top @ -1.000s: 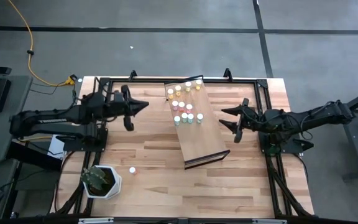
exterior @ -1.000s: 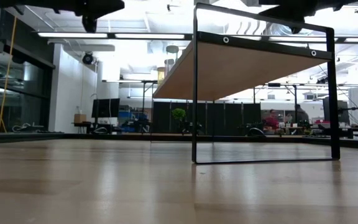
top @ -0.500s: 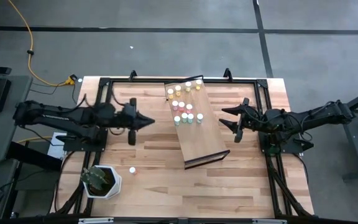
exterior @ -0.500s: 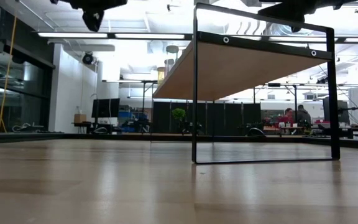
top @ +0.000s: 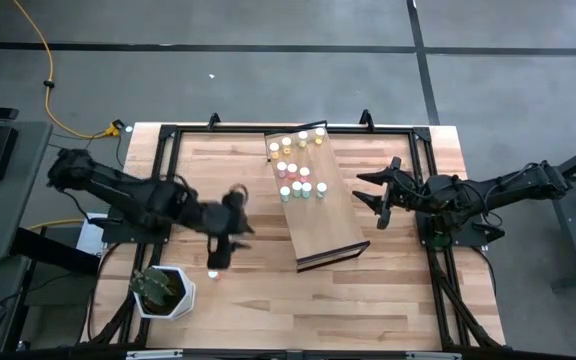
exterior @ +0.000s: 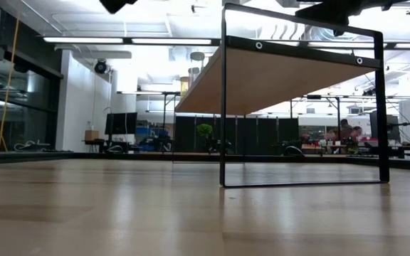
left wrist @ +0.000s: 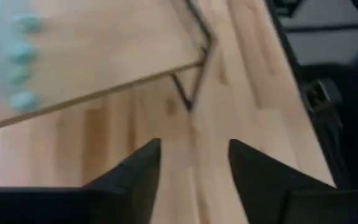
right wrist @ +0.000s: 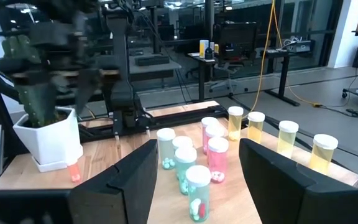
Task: Pick and place medicine bottles onto shelf by color
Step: Put the pink pill bottle on the shelf
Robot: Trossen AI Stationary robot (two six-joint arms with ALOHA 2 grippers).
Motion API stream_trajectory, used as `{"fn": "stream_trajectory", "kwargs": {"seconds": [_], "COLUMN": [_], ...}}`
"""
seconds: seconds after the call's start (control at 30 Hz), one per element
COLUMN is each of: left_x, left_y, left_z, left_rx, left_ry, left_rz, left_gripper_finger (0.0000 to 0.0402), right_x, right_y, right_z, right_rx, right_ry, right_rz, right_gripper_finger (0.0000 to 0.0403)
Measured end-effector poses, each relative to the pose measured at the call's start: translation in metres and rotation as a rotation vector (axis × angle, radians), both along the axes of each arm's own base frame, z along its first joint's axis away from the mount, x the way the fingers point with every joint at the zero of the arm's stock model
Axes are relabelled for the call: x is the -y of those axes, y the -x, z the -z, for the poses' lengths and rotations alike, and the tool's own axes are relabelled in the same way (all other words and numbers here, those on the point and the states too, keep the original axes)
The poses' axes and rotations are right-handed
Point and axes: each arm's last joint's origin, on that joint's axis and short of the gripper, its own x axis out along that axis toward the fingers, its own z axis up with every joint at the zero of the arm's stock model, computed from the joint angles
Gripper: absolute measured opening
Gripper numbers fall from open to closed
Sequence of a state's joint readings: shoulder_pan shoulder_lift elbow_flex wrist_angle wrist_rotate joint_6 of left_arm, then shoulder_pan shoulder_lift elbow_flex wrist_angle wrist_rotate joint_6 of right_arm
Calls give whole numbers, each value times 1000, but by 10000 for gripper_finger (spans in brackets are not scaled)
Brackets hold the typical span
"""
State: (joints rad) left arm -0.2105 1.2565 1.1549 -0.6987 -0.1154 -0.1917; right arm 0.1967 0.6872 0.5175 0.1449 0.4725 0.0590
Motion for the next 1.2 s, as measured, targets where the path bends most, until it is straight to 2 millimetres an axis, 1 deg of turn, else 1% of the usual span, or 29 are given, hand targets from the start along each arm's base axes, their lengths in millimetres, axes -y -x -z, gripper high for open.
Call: {"fn": "stream_trajectory", "kwargs": {"seconds": [0.07, 0.17, 0.3, 0.4, 0.5, 0.6, 0.67, 0.77, 0.87, 1.03, 1.1, 1.2], "left_x": [15, 33, 53, 62, 63, 63, 63, 66, 71, 80, 82, 81], "left_y": [-8, -18, -24, -26, -26, -28, -25, -18, -14, -14, -13, -5], "left_z": [3, 11, 29, 46, 59, 68, 72, 79, 86, 94, 100, 113], "left_rx": [-37, -125, -281, -395, -510, -571, -607, -657, -692, -730, -755, -821], "left_ry": [-1, 15, 58, 124, 213, 276, 267, 174, 142, 151, 147, 136], "left_rz": [40, 51, 32, -59, -244, -404, -476, -581, -632, -640, -644, -659], "left_gripper_finger": [205, 245, 277, 281, 279, 278, 278, 278, 277, 277, 277, 277], "right_x": [0, 0, 0, 0, 0, 0, 0, 0, 0, 0, 0, 0], "right_y": [0, 0, 0, 0, 0, 0, 0, 0, 0, 0, 0, 0], "right_z": [1, 1, 1, 1, 1, 1, 1, 1, 2, 3, 3, 3], "right_rx": [-6, -6, -4, -4, -4, -4, -4, -7, -14, -25, -25, -26], "right_ry": [1, 0, -9, -9, -9, -9, -9, -8, -6, -5, -5, -5], "right_rz": [0, 0, 0, 0, 0, 0, 0, 0, 0, 0, 0, 0], "right_gripper_finger": [216, 216, 216, 216, 216, 216, 216, 216, 216, 216, 216, 216]}}
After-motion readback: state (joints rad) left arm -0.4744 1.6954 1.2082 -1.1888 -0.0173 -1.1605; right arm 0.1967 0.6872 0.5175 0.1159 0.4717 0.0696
